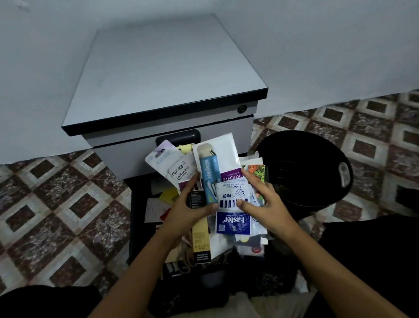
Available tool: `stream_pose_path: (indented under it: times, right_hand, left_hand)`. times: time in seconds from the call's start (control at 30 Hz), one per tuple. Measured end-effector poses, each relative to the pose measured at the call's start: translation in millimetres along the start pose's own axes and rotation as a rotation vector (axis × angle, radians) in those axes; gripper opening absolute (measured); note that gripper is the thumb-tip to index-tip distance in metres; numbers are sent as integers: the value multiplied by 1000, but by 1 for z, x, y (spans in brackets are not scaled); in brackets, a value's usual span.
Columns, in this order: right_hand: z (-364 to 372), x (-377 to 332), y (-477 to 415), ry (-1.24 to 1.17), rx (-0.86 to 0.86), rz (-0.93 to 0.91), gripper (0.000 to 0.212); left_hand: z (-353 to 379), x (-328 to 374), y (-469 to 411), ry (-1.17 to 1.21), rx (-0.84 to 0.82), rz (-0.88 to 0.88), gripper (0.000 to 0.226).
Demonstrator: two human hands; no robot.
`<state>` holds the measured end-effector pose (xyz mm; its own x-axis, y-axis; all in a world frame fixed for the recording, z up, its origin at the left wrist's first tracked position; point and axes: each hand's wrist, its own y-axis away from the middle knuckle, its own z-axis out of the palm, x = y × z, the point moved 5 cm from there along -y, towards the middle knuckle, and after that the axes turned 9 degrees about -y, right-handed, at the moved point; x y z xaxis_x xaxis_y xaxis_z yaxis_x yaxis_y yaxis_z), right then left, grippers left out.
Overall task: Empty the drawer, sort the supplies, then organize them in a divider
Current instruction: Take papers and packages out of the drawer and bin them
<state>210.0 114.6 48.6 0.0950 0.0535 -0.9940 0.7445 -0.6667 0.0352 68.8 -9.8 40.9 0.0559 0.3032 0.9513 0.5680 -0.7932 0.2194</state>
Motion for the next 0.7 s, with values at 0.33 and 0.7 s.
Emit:
stream_pose_path:
  times: [0.33, 0.7]
  right_hand:
    - [-21, -14, 17, -32, 74, -29, 70]
    - [-71, -22, 24, -38, 180, -80, 70]
  left_hand:
    - [16, 22, 2, -49, -34, 16, 85]
    - [58, 62, -15, 5, -218, 69, 90]
